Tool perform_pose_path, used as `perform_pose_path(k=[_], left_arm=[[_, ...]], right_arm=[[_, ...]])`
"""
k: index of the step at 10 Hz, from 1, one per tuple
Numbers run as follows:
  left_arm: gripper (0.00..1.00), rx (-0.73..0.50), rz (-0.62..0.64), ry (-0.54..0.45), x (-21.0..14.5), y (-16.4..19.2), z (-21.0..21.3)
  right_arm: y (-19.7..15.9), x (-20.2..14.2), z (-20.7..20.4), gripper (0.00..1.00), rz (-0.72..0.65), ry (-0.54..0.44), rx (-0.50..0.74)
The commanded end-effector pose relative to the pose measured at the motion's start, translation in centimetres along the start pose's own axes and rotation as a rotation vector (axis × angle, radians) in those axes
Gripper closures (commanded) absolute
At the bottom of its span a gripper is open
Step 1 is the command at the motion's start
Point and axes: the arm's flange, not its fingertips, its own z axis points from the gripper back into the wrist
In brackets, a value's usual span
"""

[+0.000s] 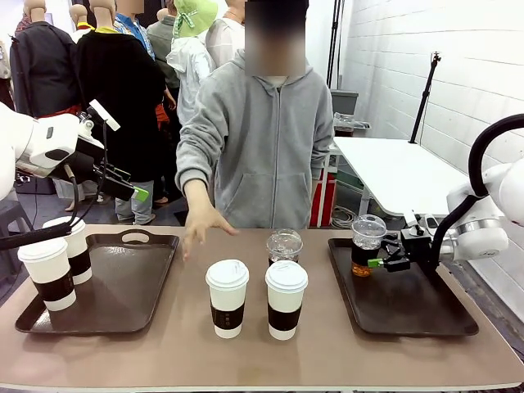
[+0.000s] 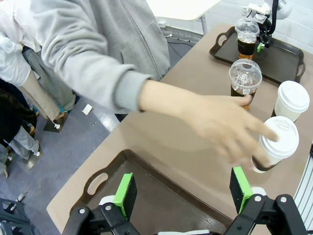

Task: Distribute the coffee onto the tray.
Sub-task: Pick up one iced Americano and place it on the right Handle tray, then pick up another iced Americano from the middle of the table and place it on the right Handle tray.

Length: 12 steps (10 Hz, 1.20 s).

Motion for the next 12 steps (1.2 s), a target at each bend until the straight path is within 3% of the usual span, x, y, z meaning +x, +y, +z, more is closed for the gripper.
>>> perform_pose_path(k=[1,6,12], left_arm=[[0.0,-0.003,0.008,-0.001,-0.2,0.2,-0.1],[0.0,-0.003,0.008,-0.001,-0.2,0.2,-0.1],[0.0,-0.003,0.008,-0.001,-0.2,0.2,-0.1]], right_arm=[[1.0,0.4,0.9,0.0,-0.036,0.044,-0.015],[1.6,0.1,5.5,0.0,-0.073,0.093,-0.083],[0.7,-0.4,6.0,0.0,-0.052,0.071,-0.087]])
